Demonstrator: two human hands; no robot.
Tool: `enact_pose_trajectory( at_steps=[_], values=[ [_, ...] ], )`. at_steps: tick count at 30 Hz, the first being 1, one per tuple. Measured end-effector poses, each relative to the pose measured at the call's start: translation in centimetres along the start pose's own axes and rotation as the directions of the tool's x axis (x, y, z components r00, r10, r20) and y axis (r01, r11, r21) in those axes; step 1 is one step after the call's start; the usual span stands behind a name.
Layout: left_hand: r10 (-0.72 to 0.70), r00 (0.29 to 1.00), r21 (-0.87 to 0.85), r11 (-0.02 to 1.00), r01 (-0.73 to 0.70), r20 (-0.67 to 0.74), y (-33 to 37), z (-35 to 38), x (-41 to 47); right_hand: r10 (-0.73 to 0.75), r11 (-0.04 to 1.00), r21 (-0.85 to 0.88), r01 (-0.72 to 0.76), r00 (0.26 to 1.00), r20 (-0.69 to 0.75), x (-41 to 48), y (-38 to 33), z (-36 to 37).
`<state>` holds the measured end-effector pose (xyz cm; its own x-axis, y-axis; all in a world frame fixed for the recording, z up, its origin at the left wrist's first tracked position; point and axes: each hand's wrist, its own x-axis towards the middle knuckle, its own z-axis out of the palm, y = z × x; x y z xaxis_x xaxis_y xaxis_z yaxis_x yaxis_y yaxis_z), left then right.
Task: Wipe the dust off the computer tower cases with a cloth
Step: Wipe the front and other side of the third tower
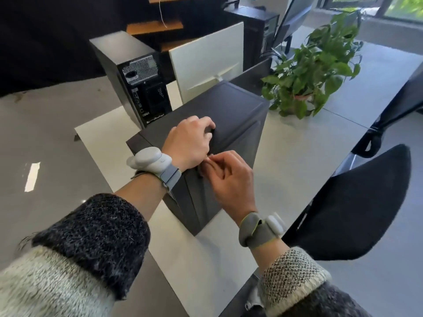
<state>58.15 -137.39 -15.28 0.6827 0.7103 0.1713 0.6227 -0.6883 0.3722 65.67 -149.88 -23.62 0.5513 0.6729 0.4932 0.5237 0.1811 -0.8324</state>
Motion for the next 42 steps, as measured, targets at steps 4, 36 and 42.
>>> enact_pose_trajectory(
  at_steps=[4, 36, 42],
  values=[
    [-0.094, 0.990, -0.046, 0.995, 0.090, -0.103, 1.3, 0.6, 1.0, 0.248, 0.969, 0.039, -0.245, 0.961, -0.123, 3.8, 2.5, -1.6],
    [-0.062, 0.956, 0.109, 0.989, 0.097, -0.286, 2.0, 2.5, 1.4, 0.232, 0.973, 0.022, -0.232, 0.961, -0.148, 11.5, 7.9, -5.4],
    [-0.037, 0.960, 0.130, 0.989, 0.076, -0.278, 1.9, 2.4, 1.2, 0.373, 0.925, 0.043, -0.378, 0.881, -0.291, 13.8, 10.9, -6.4]
  ],
)
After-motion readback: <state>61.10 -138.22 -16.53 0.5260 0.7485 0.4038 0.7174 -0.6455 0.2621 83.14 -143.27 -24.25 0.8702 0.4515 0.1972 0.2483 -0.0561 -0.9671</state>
